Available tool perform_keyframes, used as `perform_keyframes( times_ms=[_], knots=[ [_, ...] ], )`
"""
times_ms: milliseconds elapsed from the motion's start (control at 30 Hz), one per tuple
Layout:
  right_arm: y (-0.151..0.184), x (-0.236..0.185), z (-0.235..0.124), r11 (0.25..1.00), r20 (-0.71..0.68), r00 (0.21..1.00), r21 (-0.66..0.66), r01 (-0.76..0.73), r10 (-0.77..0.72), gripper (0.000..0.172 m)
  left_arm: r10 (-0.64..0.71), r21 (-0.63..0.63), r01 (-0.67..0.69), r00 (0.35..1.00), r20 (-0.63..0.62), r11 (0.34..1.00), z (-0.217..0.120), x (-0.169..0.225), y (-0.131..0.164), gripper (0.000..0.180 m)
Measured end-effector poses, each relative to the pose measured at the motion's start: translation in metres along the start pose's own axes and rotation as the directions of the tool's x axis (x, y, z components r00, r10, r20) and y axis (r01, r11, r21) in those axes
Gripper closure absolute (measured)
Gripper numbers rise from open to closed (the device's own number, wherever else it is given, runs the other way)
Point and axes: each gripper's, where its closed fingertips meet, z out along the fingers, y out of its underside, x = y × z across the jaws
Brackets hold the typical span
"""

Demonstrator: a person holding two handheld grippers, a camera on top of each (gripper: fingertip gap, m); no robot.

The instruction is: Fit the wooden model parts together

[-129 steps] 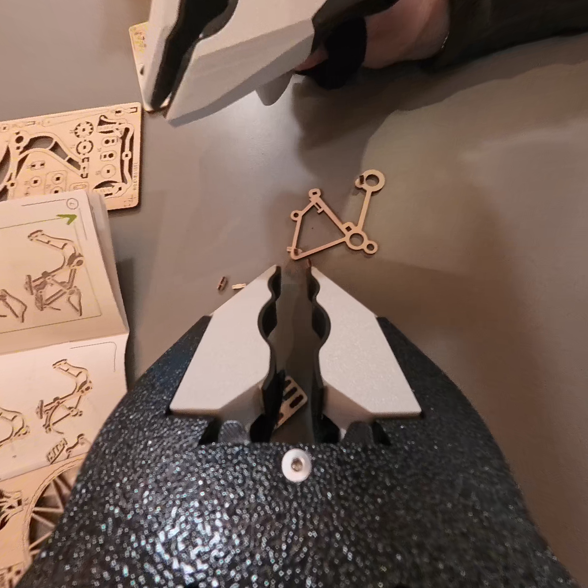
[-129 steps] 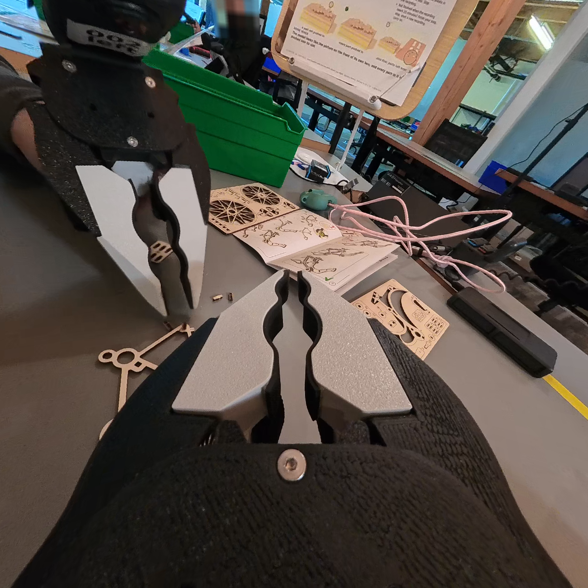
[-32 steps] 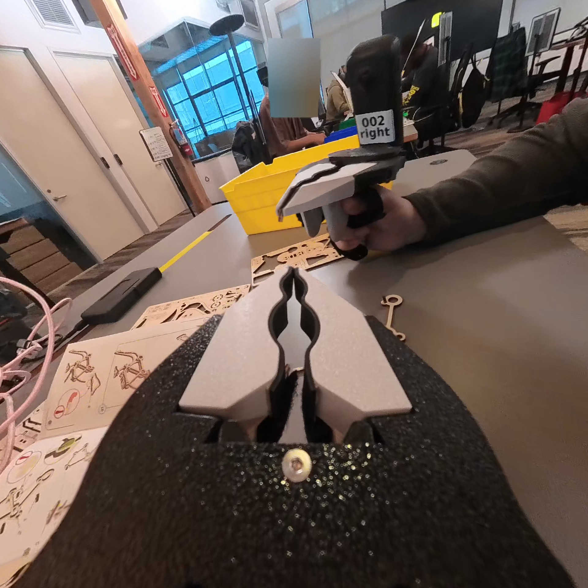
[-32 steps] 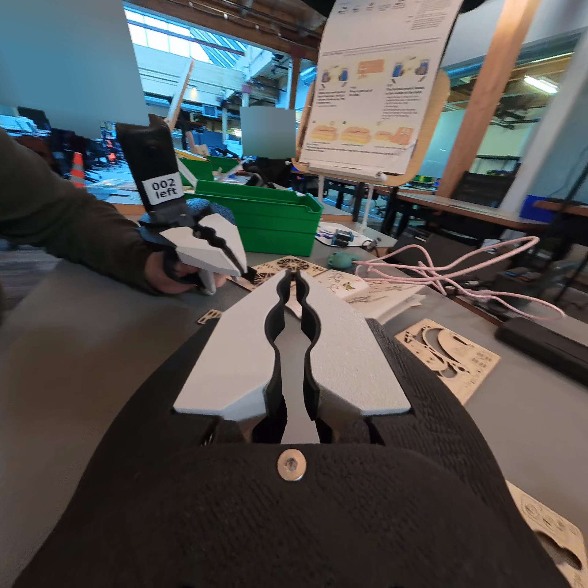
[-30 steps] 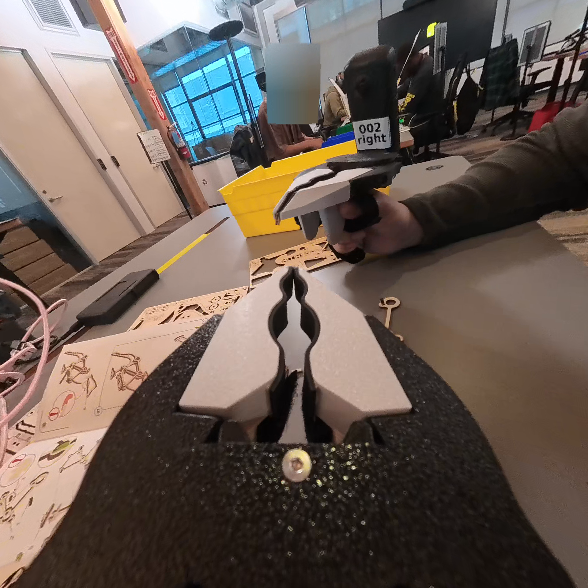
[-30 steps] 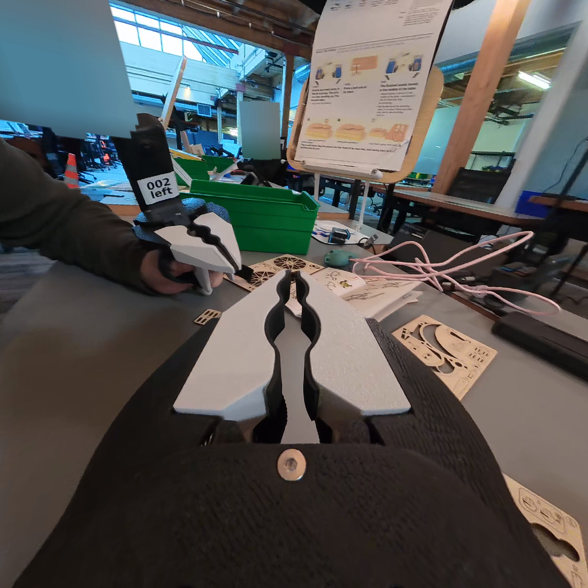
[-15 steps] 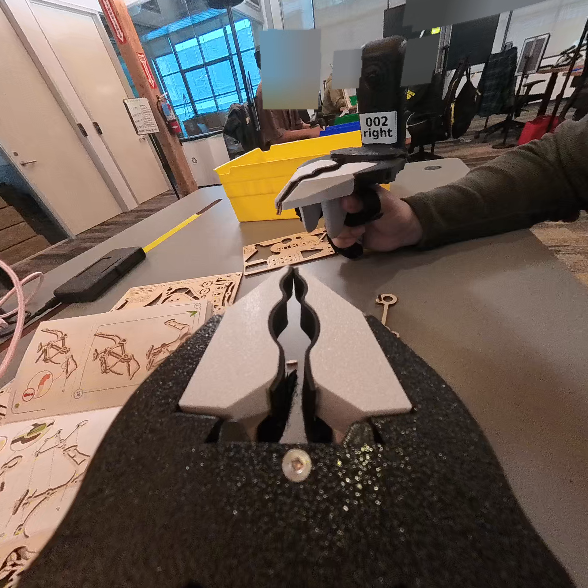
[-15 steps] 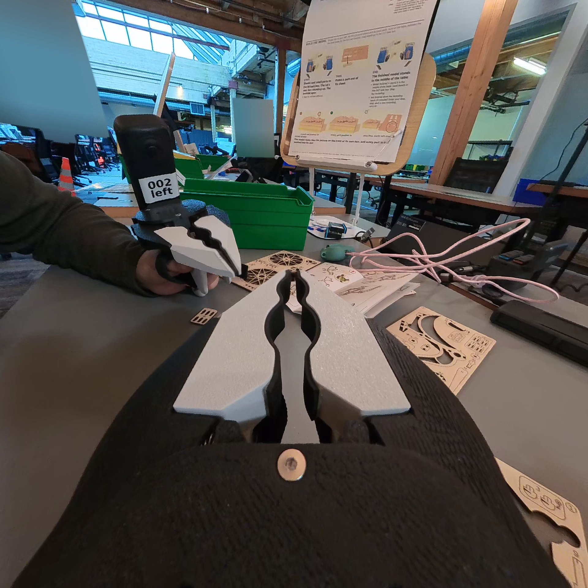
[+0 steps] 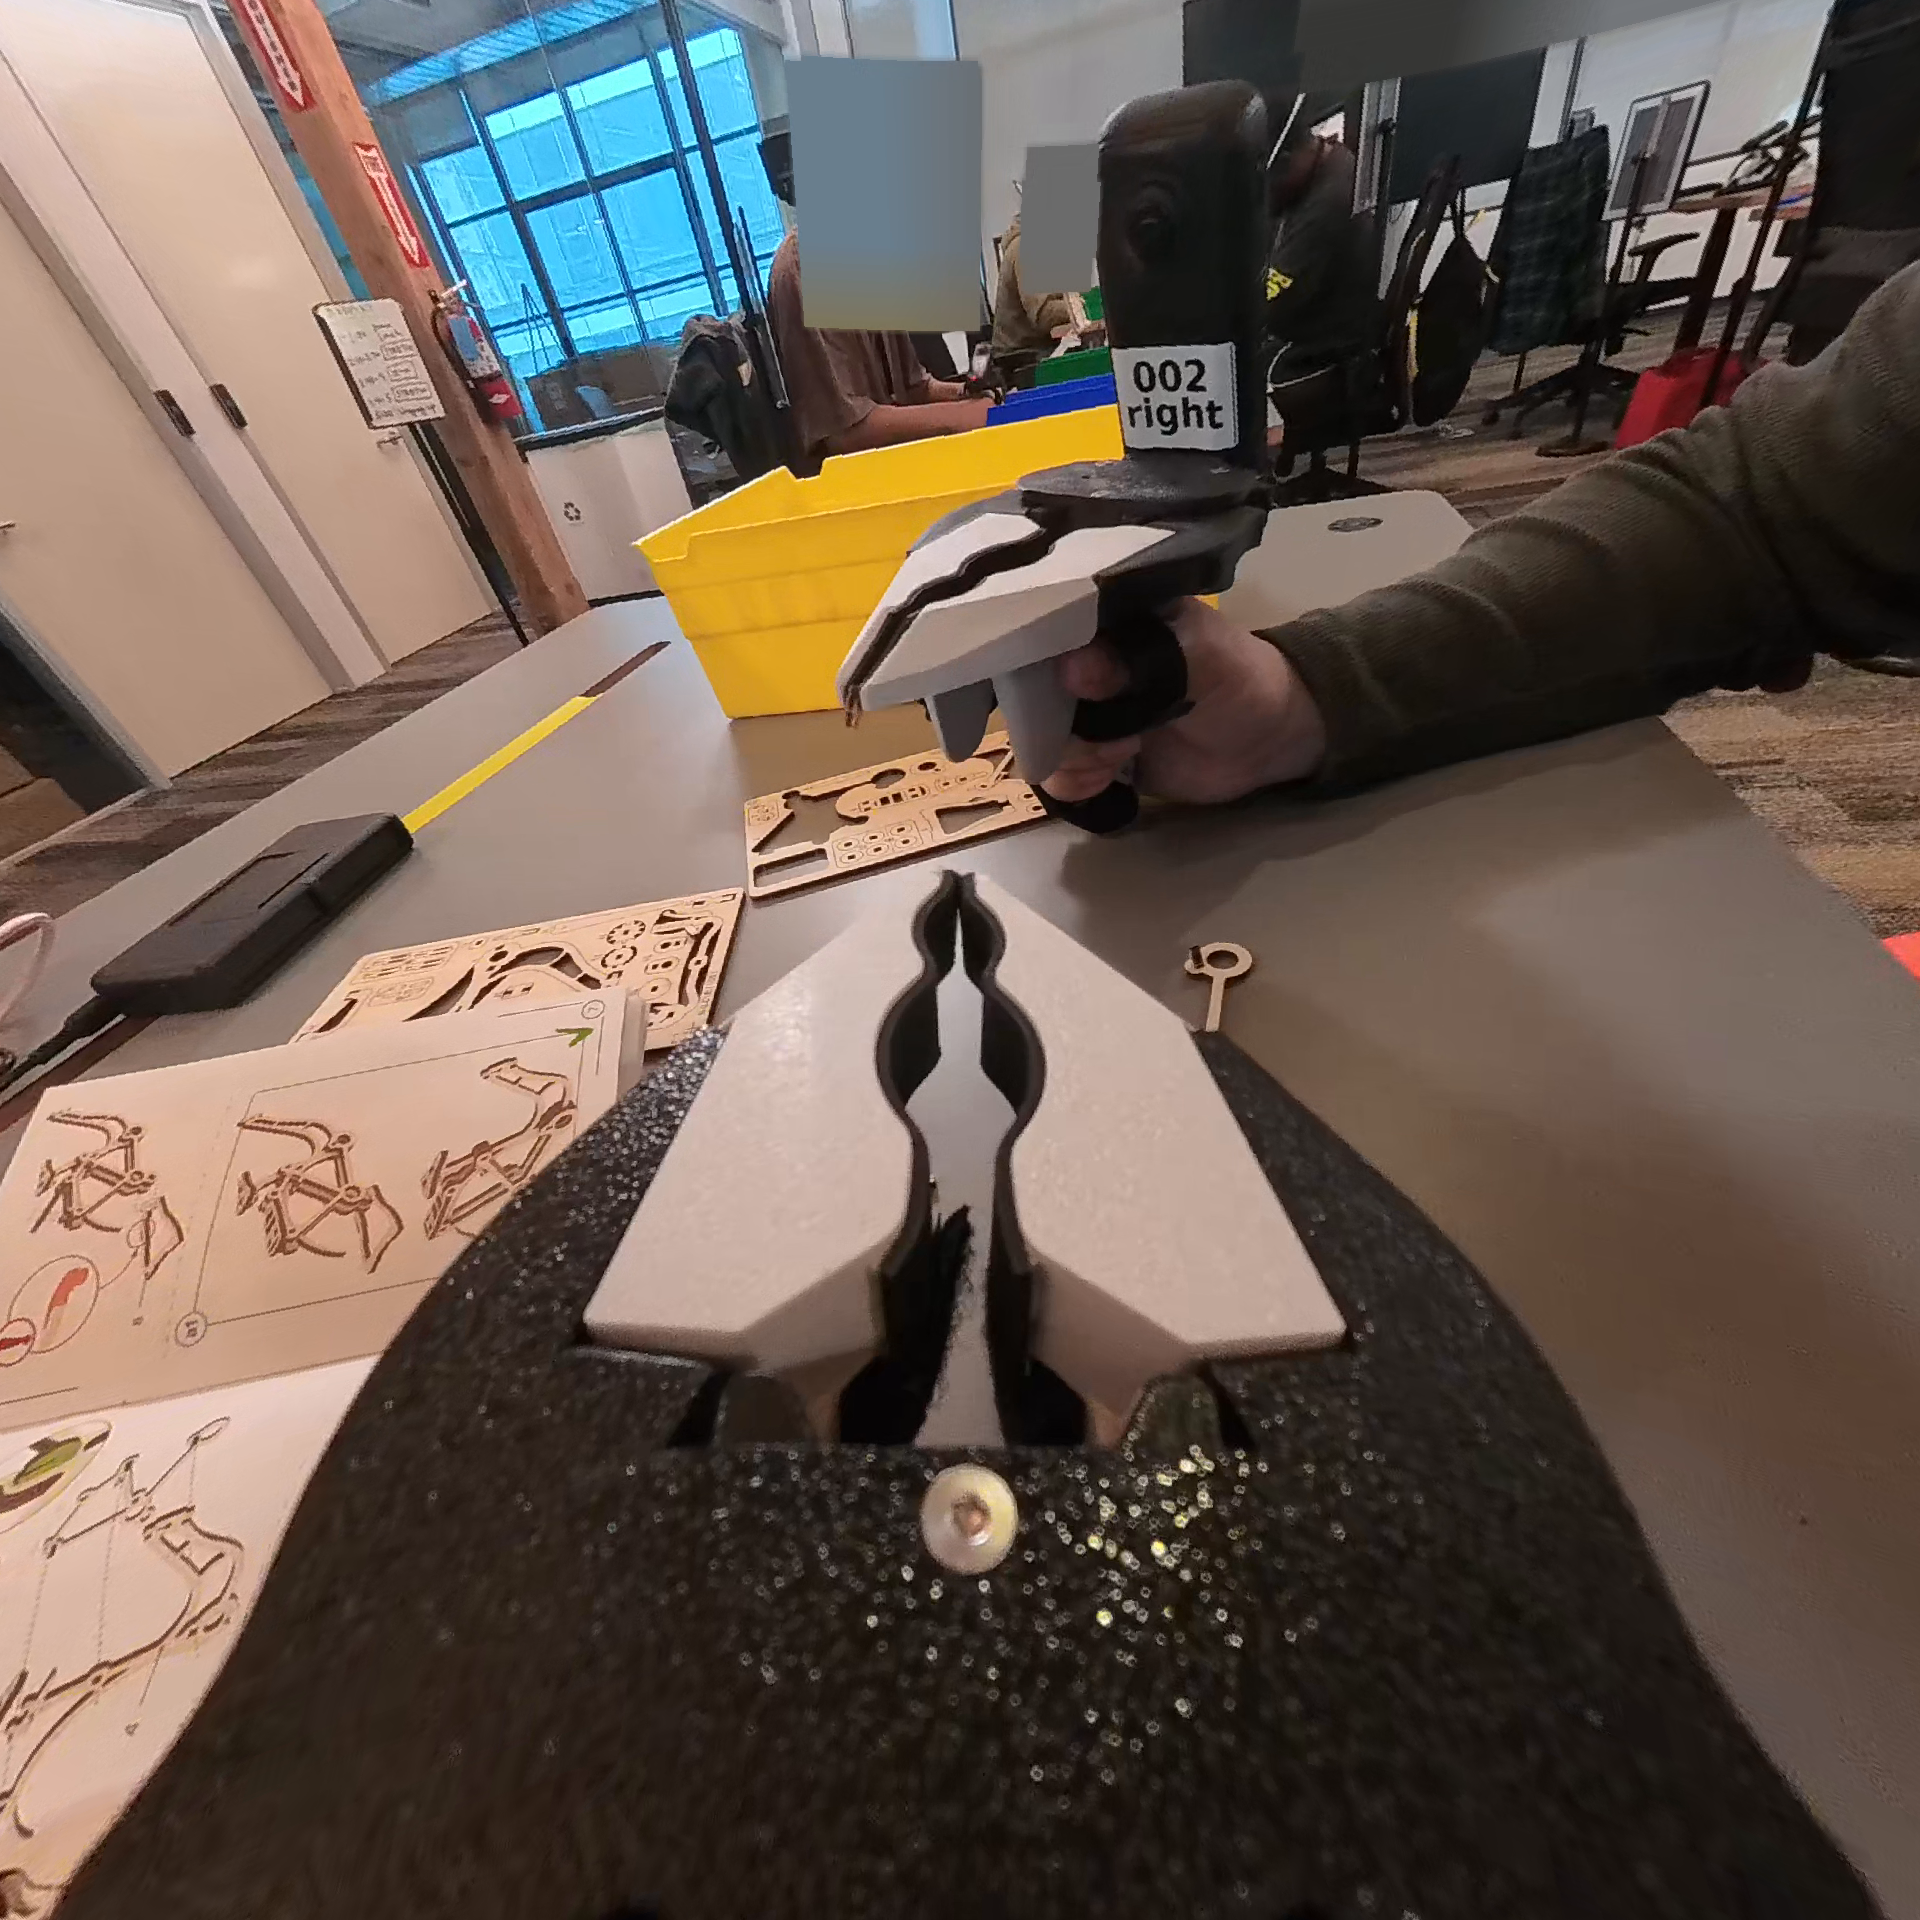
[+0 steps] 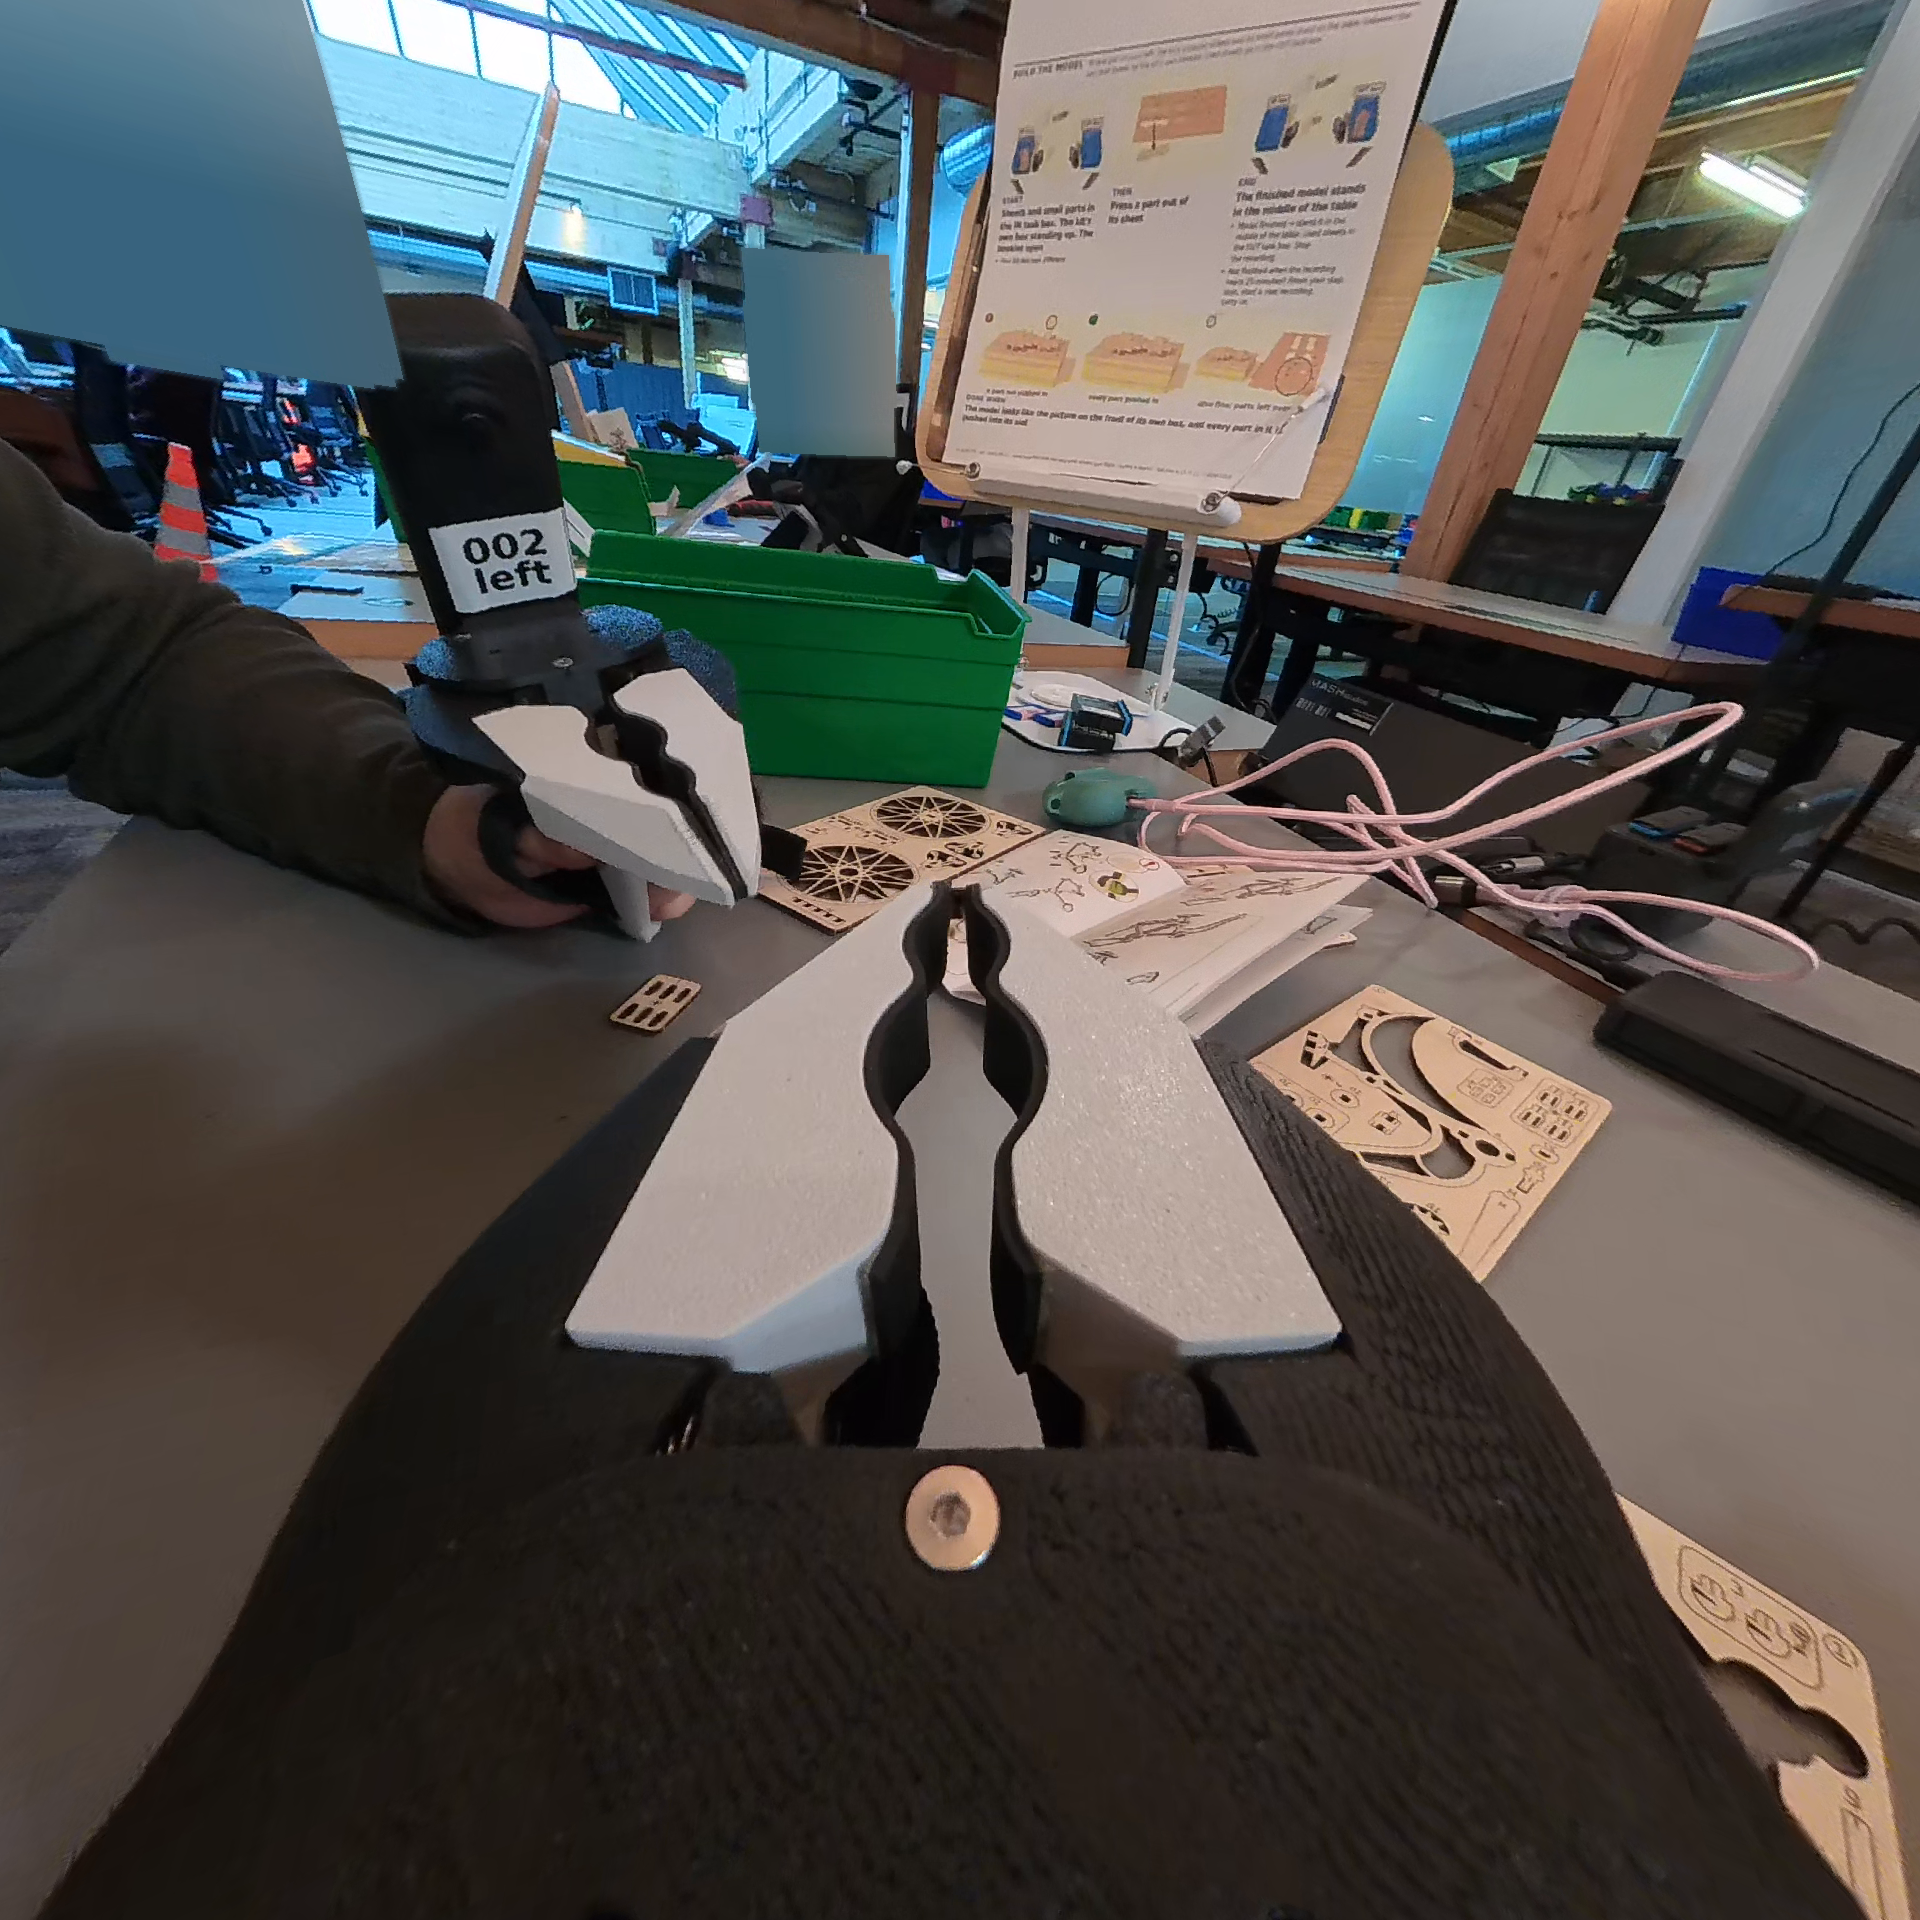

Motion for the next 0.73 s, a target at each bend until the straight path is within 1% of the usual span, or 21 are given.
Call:
perform_keyframes(
  times_ms=[333,733],
  knots=[
    [0.0032,-0.0056,0.0021,0.999,0.021,0.999,-0.022,0.029,-0.029,0.171,-0.002,0.010,0.003,1.000,-0.017,1.000,-0.0003,0.0020,-0.0012,0.180],
    [0.0055,-0.0078,0.0031,0.997,0.016,0.998,-0.044,0.069,-0.068,0.171,0.003,0.017,-0.003,1.000,-0.019,1.000,-0.0004,0.0026,-0.0022,0.180]
  ],
)
